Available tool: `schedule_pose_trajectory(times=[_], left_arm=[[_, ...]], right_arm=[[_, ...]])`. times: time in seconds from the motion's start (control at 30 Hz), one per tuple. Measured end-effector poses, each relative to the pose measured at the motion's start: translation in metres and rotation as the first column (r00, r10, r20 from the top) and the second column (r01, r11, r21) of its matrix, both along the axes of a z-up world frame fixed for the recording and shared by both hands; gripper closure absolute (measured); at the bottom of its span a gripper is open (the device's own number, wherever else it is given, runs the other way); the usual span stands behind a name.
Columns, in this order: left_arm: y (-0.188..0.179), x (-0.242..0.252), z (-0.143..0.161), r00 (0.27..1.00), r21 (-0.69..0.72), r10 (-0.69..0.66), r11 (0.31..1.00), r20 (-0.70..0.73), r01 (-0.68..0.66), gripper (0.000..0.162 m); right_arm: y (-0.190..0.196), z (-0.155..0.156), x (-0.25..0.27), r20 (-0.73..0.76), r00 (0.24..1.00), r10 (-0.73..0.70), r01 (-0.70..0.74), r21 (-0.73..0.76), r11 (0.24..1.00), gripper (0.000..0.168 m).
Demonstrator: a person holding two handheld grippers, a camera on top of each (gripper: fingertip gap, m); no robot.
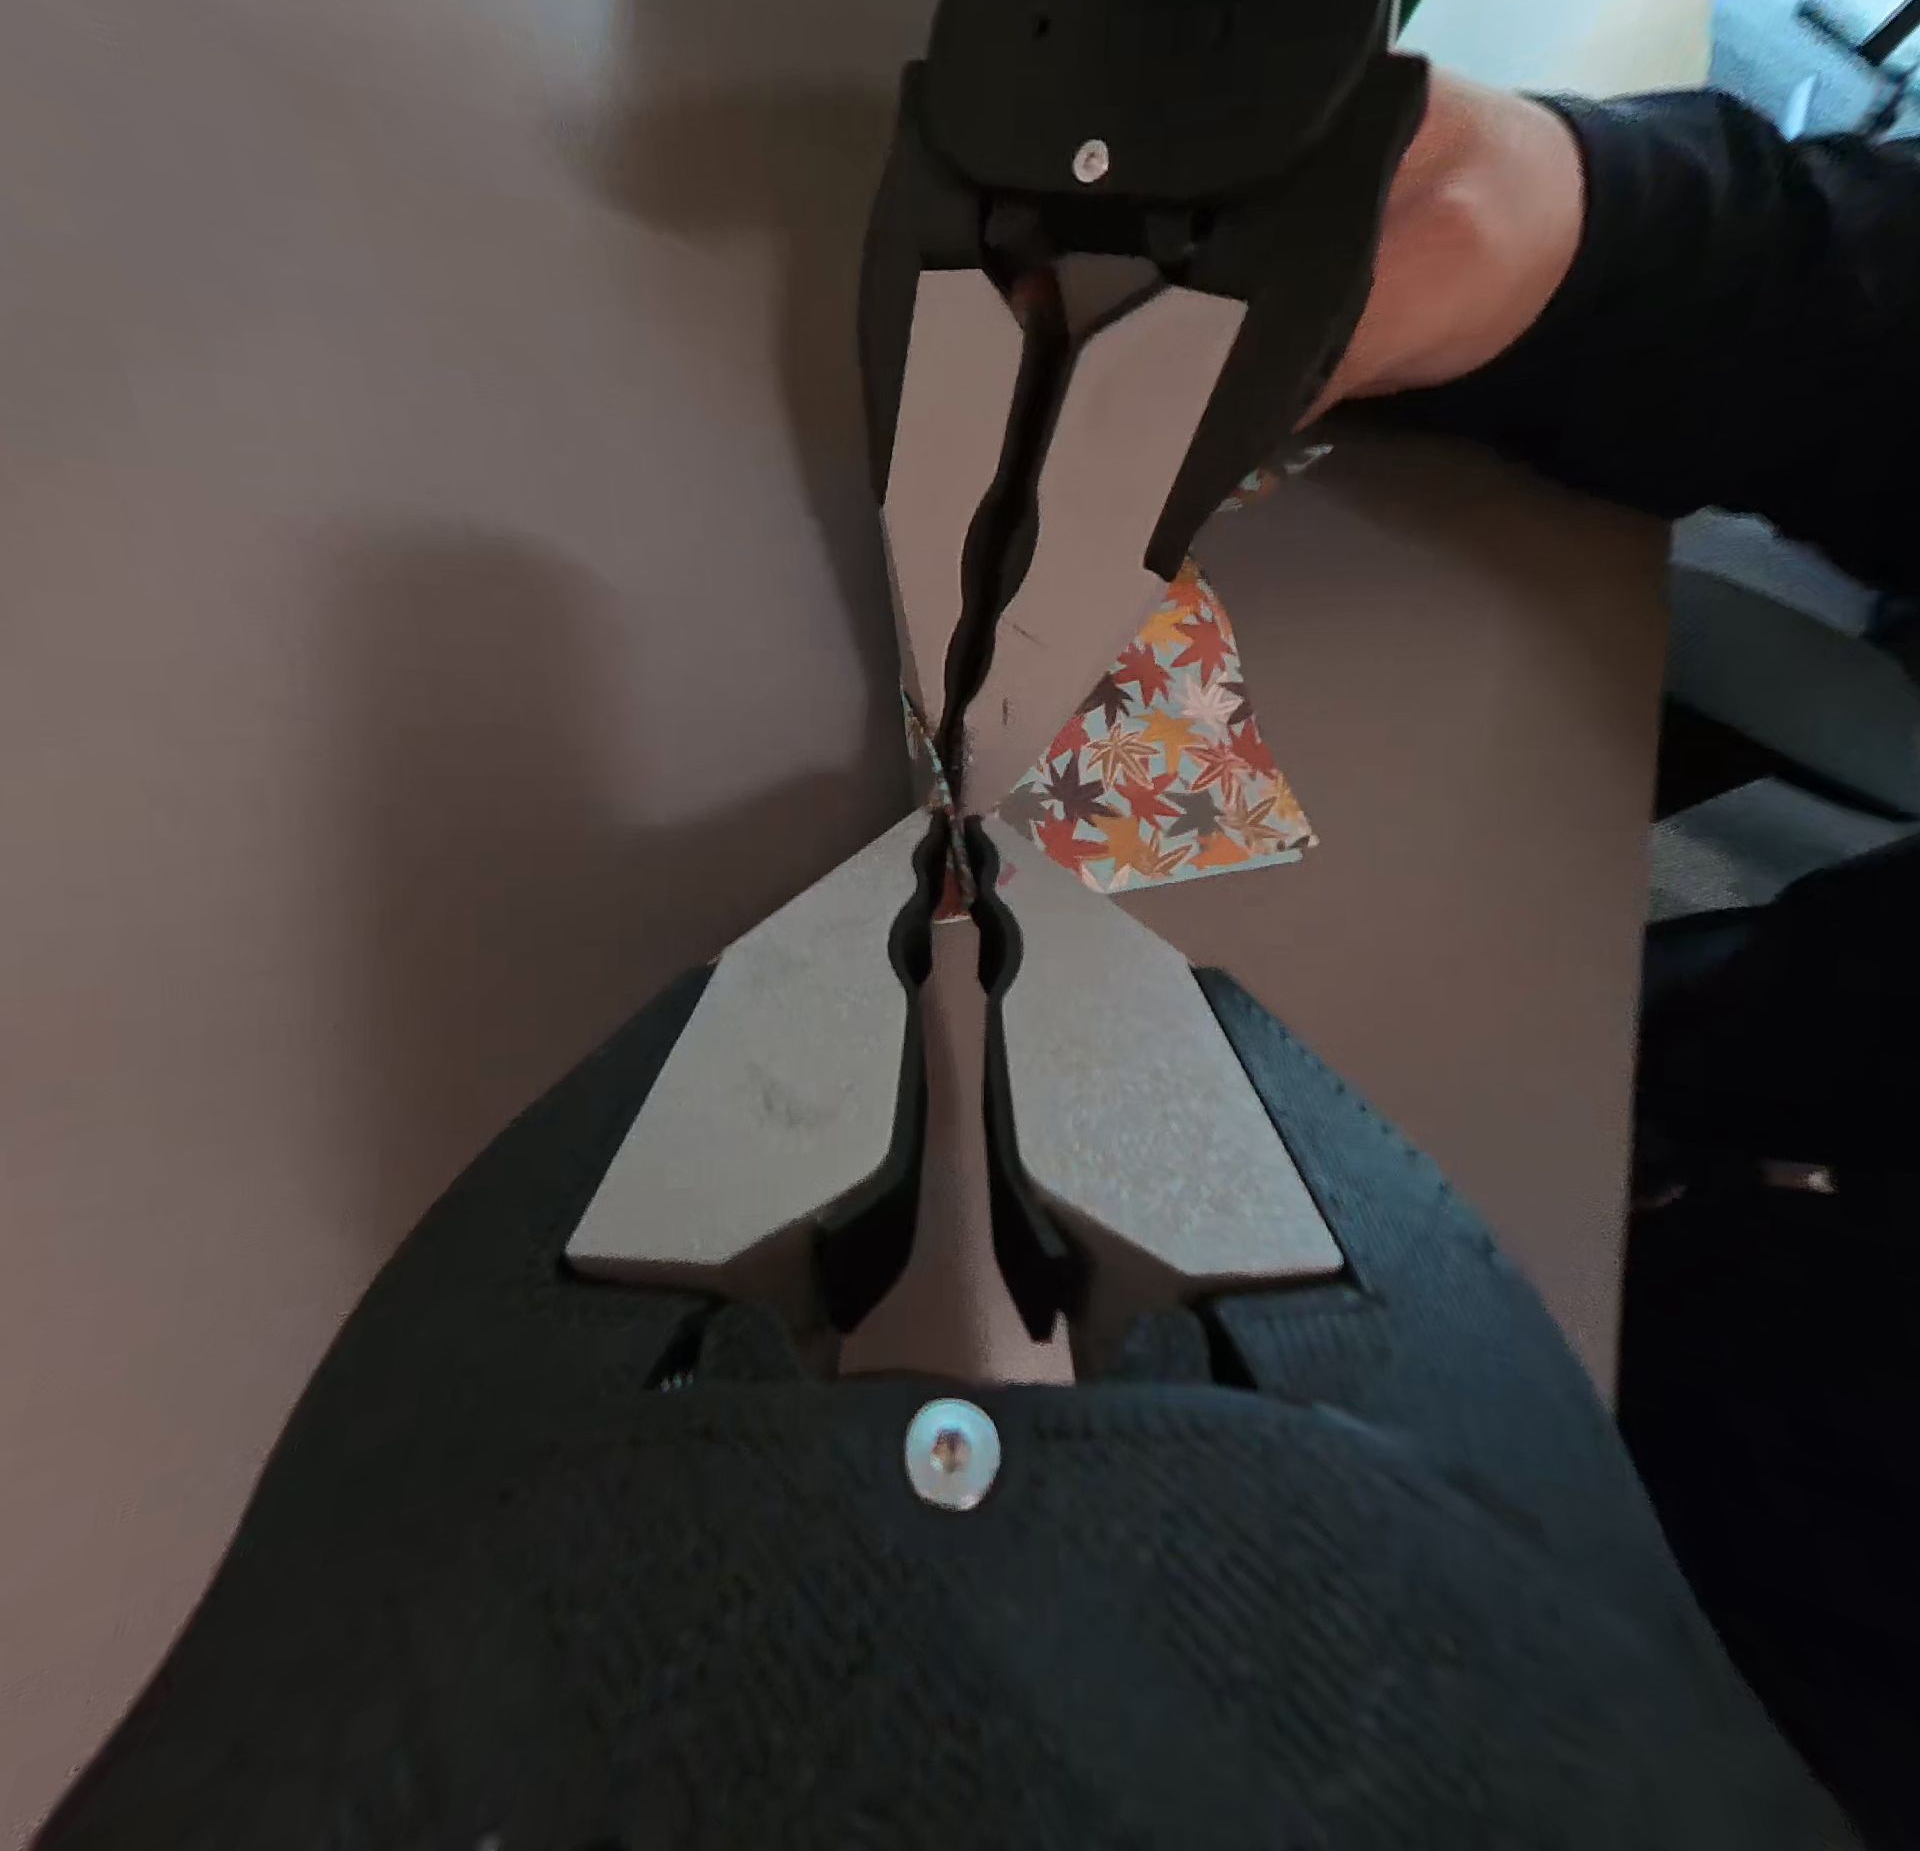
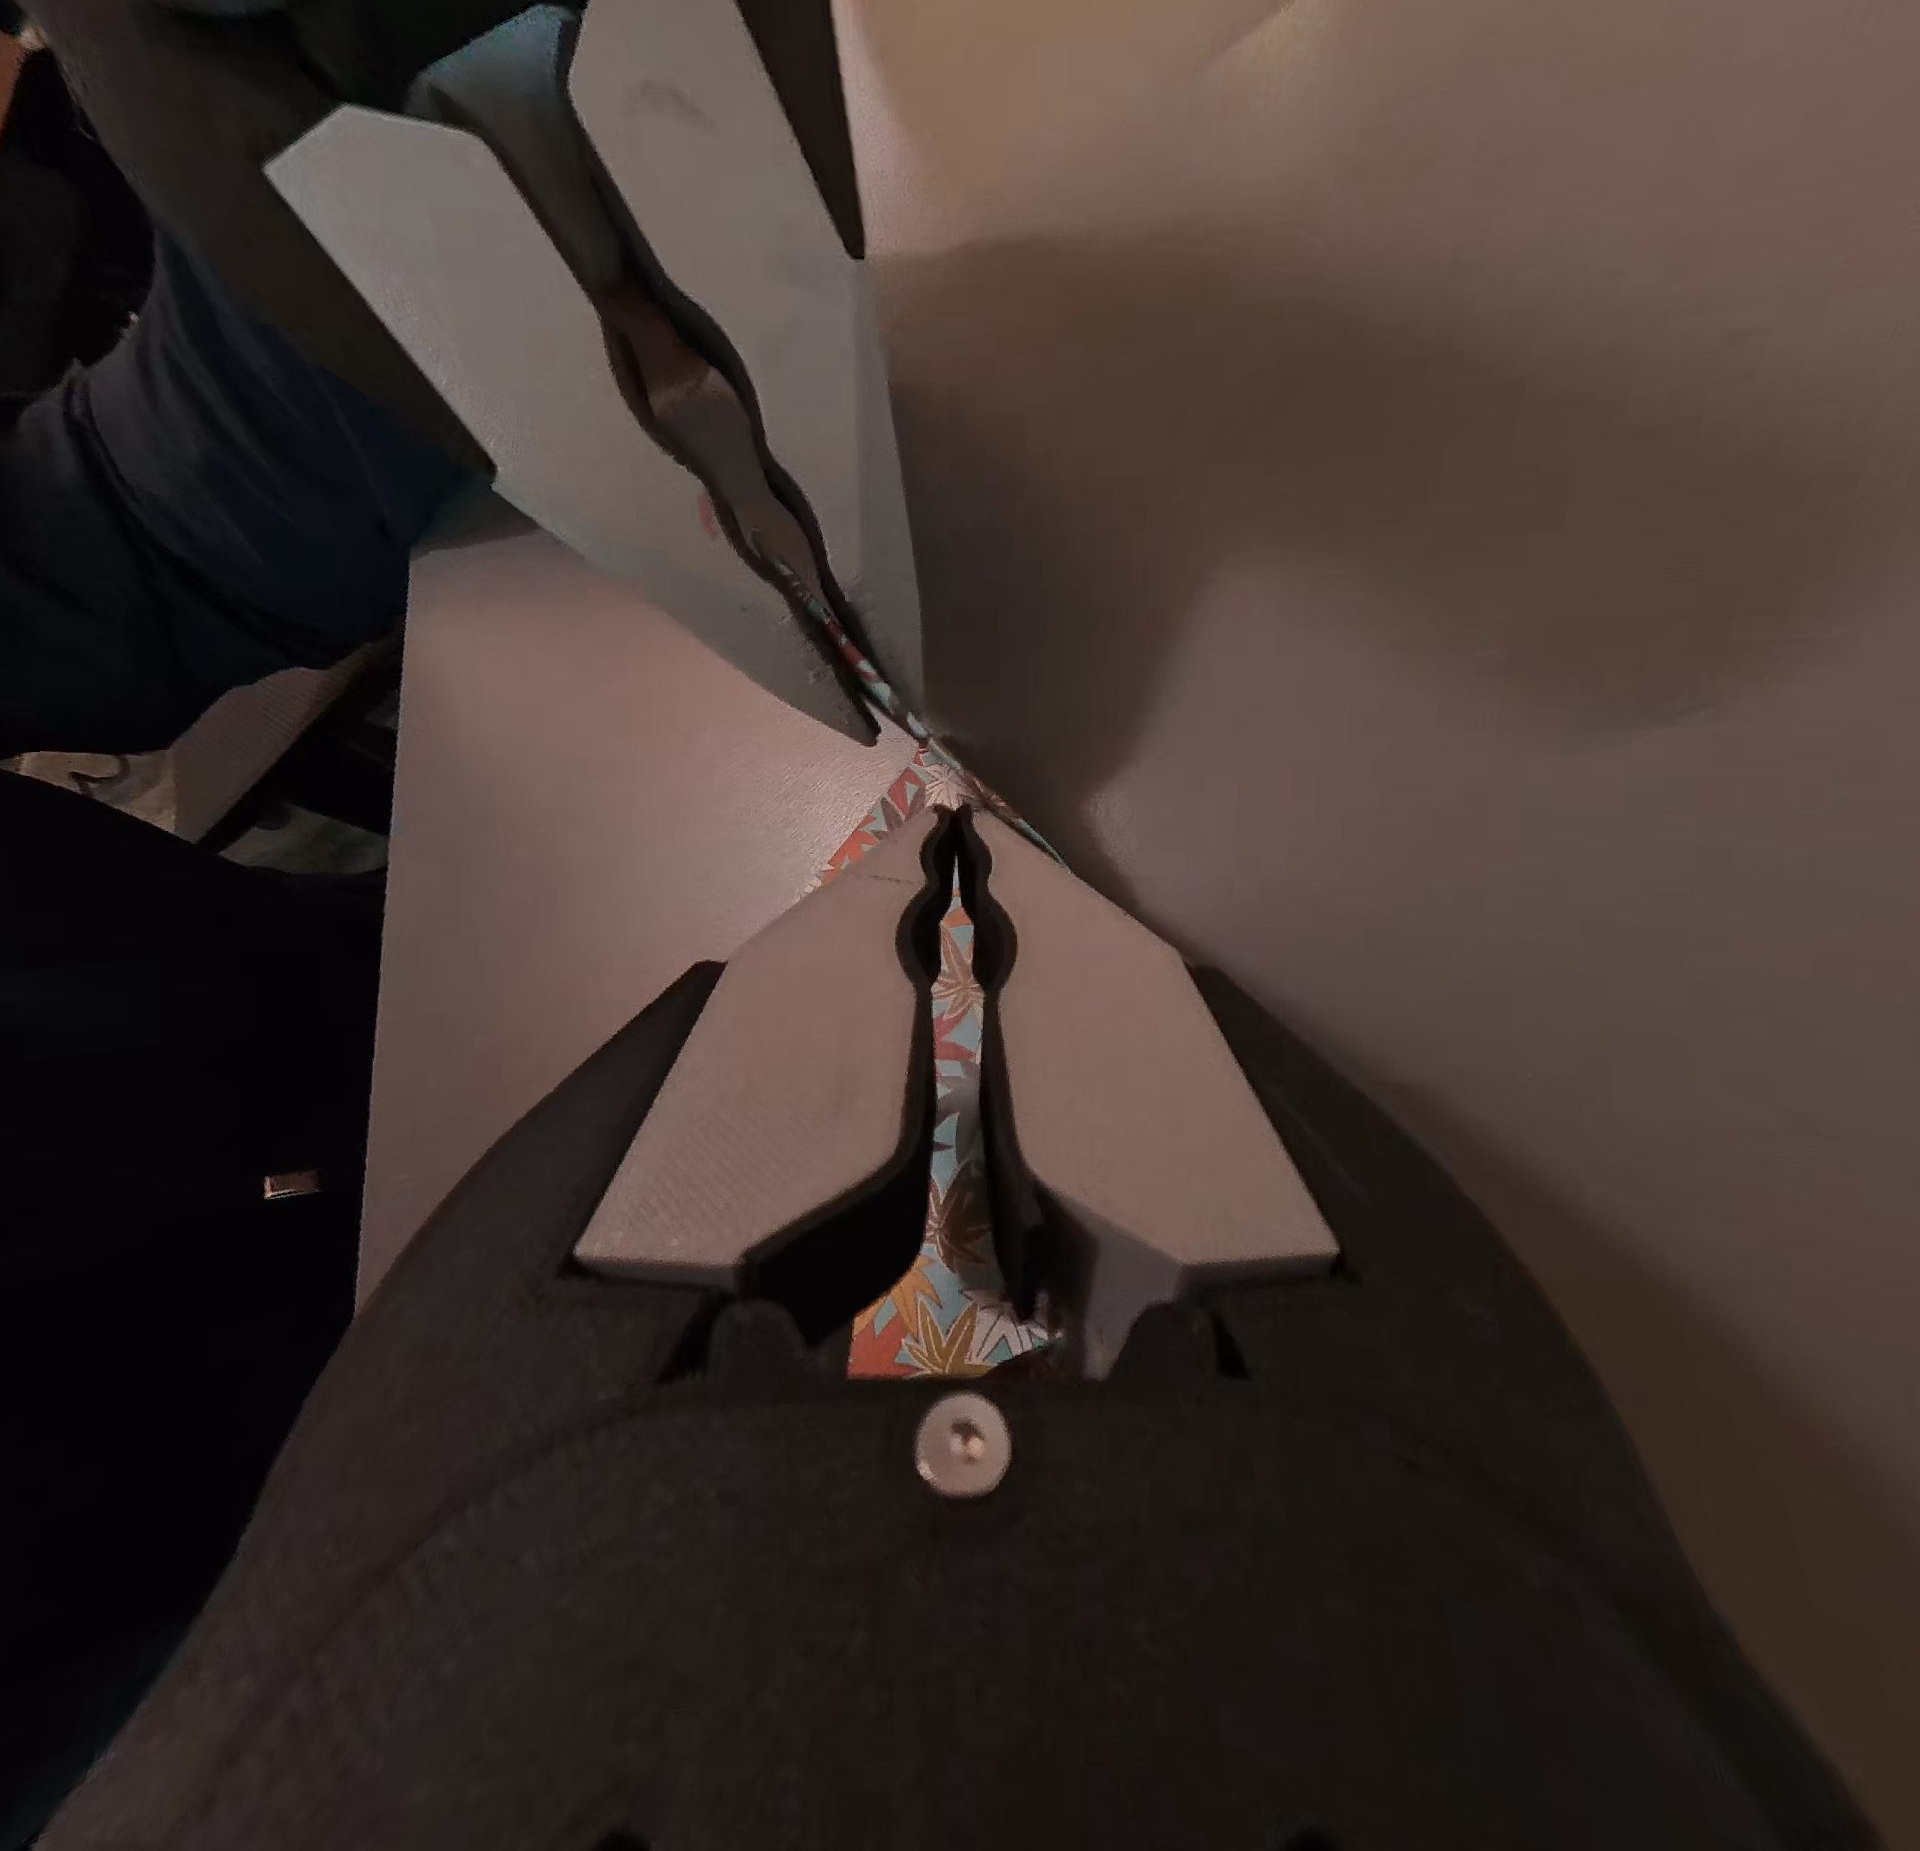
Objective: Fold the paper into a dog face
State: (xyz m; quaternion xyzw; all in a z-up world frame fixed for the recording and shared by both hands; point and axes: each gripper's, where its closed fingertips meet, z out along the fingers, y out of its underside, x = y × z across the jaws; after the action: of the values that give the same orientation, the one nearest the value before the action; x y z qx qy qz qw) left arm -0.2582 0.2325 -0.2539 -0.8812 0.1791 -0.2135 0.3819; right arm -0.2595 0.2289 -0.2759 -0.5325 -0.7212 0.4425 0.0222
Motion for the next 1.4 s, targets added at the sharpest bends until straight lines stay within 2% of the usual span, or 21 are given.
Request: schedule_pose_trajectory(times=[0.17, 0.4, 0.97, 1.07, 1.2, 1.4], left_arm=[[-0.006, 0.001, -0.006, 0.998, 0.024, -0.030, 0.999, -0.064, 0.032, 0.160], [-0.007, 0.016, 0.001, 0.997, 0.080, -0.062, 0.995, -0.049, 0.066, 0.155], [-0.003, 0.024, -0.008, 0.995, 0.077, -0.035, 0.996, -0.093, 0.043, 0.162], [-0.002, 0.023, -0.008, 0.999, 0.060, -0.009, 0.998, -0.053, 0.012, 0.162], [0.002, 0.024, -0.003, 0.993, 0.014, 0.067, 0.998, 0.098, -0.069, 0.162], [0.006, 0.002, 0.011, 0.927, -0.022, 0.214, 0.976, 0.308, -0.218, 0.162]], right_arm=[[0.002, 0.000, 0.000, -0.003, 1.000, -0.003, 0.003, 0.006, 1.000, 0.168], [0.002, 0.000, 0.000, -0.003, 1.000, -0.004, 0.004, 0.001, 1.000, 0.168], [0.003, 0.001, -0.001, 0.014, 1.000, -0.010, 0.011, -0.041, 0.999, 0.168], [0.003, 0.001, -0.001, 0.016, 1.000, -0.012, 0.013, -0.045, 0.999, 0.168], [0.004, 0.001, -0.001, 0.020, 1.000, -0.018, 0.019, -0.057, 0.998, 0.168], [0.004, 0.002, -0.001, 0.019, 1.000, -0.016, 0.017, -0.065, 0.998, 0.168]])
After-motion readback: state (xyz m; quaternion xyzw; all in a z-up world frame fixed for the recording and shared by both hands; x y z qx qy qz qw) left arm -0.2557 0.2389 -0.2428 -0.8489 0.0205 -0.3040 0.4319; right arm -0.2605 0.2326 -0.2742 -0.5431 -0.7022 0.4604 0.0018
